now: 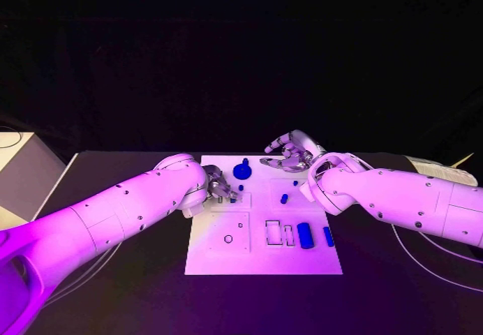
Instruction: Assemble the parts on the task board
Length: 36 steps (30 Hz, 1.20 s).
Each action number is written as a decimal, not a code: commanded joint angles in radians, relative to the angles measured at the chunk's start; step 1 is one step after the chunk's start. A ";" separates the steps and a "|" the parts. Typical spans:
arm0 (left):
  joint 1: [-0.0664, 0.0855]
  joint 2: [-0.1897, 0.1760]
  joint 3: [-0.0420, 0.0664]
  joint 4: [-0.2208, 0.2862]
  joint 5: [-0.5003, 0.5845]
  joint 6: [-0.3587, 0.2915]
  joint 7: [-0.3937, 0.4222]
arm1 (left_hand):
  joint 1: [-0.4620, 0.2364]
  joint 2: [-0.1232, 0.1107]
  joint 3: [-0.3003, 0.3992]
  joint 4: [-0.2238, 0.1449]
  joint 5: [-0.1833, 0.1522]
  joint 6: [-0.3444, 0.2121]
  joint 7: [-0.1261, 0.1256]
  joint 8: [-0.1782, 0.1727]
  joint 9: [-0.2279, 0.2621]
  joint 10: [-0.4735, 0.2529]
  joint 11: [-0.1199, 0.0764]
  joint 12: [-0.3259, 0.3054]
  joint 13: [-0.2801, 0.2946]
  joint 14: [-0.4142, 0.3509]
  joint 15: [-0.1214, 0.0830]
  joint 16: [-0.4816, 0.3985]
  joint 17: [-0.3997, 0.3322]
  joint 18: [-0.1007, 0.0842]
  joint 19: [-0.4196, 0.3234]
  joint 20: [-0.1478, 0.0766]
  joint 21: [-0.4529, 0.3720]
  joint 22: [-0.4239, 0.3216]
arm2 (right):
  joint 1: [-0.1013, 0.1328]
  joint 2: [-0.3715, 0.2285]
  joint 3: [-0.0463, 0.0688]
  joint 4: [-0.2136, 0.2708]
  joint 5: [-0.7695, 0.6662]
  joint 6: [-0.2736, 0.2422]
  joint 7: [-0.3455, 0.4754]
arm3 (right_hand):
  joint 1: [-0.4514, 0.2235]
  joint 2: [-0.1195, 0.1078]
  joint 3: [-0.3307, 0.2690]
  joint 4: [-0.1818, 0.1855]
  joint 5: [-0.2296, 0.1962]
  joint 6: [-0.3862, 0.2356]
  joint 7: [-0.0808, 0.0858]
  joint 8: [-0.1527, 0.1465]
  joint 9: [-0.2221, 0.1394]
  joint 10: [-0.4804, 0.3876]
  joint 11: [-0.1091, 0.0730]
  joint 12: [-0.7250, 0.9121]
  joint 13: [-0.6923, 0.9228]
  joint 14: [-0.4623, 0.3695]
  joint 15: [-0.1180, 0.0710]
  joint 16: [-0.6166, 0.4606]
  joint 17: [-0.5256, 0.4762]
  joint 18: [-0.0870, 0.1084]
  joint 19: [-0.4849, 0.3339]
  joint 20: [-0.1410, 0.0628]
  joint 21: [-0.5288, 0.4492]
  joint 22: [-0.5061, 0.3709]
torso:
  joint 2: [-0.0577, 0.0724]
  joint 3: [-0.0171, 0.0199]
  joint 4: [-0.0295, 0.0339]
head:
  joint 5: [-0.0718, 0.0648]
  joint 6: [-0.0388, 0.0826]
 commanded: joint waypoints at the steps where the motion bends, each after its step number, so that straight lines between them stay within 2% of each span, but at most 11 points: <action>1: -0.020 -0.003 -0.012 0.003 -0.002 0.045 -0.034 | 0.002 -0.009 -0.008 0.005 -0.004 0.000 0.005 -0.005 0.001 0.000 0.001 -0.002 0.001 0.106 -0.002 0.004 0.263 -0.020 0.005 -0.002 -0.004 0.003 | -0.001 0.000 0.000 0.001 -0.010 0.006 0.009 | -0.010 0.003 0.006 0.000 0.004 -0.010 0.000 0.005 0.001 0.085 -0.005 -0.004 0.247 0.104 -0.002 0.004 0.263 -0.004 0.064 -0.001 -0.004 0.180 | 0.000 0.0004 0.0003 | 0.000 0.001; 8: -0.020 -0.016 -0.011 0.020 -0.002 0.037 -0.033 | 0.008 -0.013 -0.045 0.031 -0.006 0.000 0.006 -0.007 0.007 0.000 0.001 -0.002 0.001 0.106 -0.002 0.004 0.263 -0.020 0.005 -0.002 -0.004 0.004 | -0.003 -0.001 0.000 0.000 -0.010 0.005 0.009 | -0.010 0.003 0.006 0.000 0.004 -0.010 0.000 0.005 0.001 0.085 -0.005 -0.004 0.247 0.104 -0.002 0.004 0.263 -0.004 0.064 -0.001 -0.004 0.180 | -0.001 0.0001 0.0008 | 0.000 0.003; 21: -0.020 -0.038 -0.006 0.057 -0.002 0.028 -0.036 | -0.008 -0.001 -0.089 0.040 -0.014 0.002 0.006 -0.010 0.011 0.002 0.002 0.000 0.005 0.106 -0.001 0.004 0.263 -0.021 0.006 -0.001 -0.004 0.005 | -0.006 -0.002 0.000 -0.001 -0.010 0.005 0.009 | -0.010 0.003 0.006 0.000 0.004 -0.010 0.000 0.005 0.001 0.085 -0.005 -0.004 0.247 0.104 -0.002 0.004 0.263 -0.004 0.064 -0.001 -0.004 0.180 | -0.001 0.0003 -0.0004 | 0.001 0.004; 26: -0.020 -0.045 0.004 0.070 -0.003 0.024 -0.037 | -0.016 0.009 -0.114 0.040 -0.026 0.003 0.006 -0.012 0.013 0.002 0.002 0.001 0.006 0.106 -0.001 0.004 0.263 -0.021 0.006 -0.001 -0.004 0.006 | -0.008 -0.003 0.000 -0.002 -0.009 0.004 0.009 | -0.012 0.003 0.006 0.000 0.004 -0.011 0.000 0.005 0.001 0.085 -0.005 -0.003 0.248 0.104 -0.002 0.004 0.263 -0.004 0.064 -0.001 -0.003 0.181 | 0.000 0.0004 0.0006 | 0.001 0.004; 34: -0.020 -0.058 0.027 0.093 0.003 0.012 -0.035 | -0.019 0.022 -0.150 0.041 -0.047 0.002 0.006 -0.015 0.015 0.001 0.002 -0.001 0.004 0.106 -0.001 0.004 0.263 -0.021 0.006 -0.001 -0.005 0.006 | -0.010 -0.004 0.000 -0.004 -0.008 0.003 0.009 | -0.012 0.003 0.006 0.000 0.004 -0.011 0.000 0.005 0.001 0.085 -0.005 -0.003 0.248 0.104 -0.002 0.004 0.263 -0.004 0.064 -0.001 -0.003 0.181 | 0.000 0.0004 0.0006 | 0.002 0.009; 36: -0.020 -0.060 0.034 0.098 0.006 0.009 -0.034 | -0.019 0.025 -0.160 0.040 -0.052 0.002 0.006 -0.016 0.016 0.000 0.002 -0.001 0.003 0.106 -0.001 0.004 0.263 -0.021 0.006 -0.001 -0.004 0.006 | -0.010 -0.004 0.000 -0.004 -0.008 0.002 0.010 | -0.012 0.003 0.006 0.000 0.004 -0.011 0.000 0.005 0.001 0.085 -0.005 -0.003 0.248 0.104 -0.002 0.004 0.263 -0.004 0.064 -0.001 -0.003 0.181 | 0.000 0.0004 0.0005 | 0.008 0.011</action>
